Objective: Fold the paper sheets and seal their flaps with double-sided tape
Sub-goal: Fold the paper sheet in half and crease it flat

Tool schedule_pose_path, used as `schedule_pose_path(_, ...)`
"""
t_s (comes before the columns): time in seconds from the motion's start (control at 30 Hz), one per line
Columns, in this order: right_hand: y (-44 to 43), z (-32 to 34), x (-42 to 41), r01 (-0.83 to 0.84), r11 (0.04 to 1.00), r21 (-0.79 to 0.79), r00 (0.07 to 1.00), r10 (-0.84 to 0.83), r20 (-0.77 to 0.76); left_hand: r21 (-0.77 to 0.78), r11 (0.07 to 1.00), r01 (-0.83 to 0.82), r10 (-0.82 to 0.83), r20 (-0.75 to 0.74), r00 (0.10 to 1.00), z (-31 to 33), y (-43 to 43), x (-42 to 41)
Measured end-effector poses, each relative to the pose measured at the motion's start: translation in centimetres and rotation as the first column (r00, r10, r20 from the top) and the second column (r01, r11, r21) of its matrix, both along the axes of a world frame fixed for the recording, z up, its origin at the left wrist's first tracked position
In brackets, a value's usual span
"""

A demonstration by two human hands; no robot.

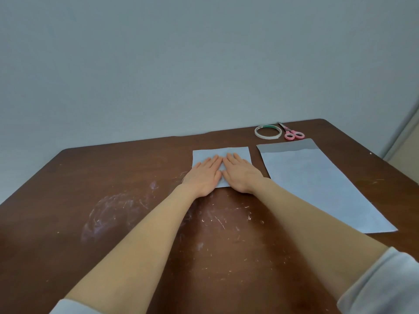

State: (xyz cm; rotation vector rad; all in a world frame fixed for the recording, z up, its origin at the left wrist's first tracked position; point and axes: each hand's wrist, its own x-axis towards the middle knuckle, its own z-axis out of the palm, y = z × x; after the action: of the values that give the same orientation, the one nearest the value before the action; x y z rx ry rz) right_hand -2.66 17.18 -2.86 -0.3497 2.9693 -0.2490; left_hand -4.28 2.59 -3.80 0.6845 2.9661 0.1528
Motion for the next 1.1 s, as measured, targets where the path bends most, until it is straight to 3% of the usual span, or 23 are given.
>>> schedule_pose_path(0.43, 0.2, 0.7, 0.0, -0.003, 0.999, -0.052, 0.999, 0.005, 0.042, -0.008, 1.000, -0.022, 0.022, 0.019, 1.000, 0.6, 0.2, 0.1)
schedule_pose_path(0.67, 1.5, 1.9, 0.4, 0.070, 0.982, -0.176, 0.990, -0.091, -0.111, 0.119, 0.993, -0.022, 0.037, -0.122, 0.992, 1.5, -0.4, 0.9)
schedule_pose_path(0.9, 2.2, 1.7, 2.2, 0.014, 0.992, -0.122, 0.999, -0.018, -0.030, 0.051, 0.999, -0.009, 0.006, 0.058, 0.998, 1.9, -0.8, 2.1)
schedule_pose_path(1.1, 2.7, 2.3, 4.1, -0.026, 0.997, -0.074, 0.999, 0.023, -0.036, -0.023, 0.999, 0.032, -0.031, 0.031, 0.999, 1.8, -1.0, 4.0)
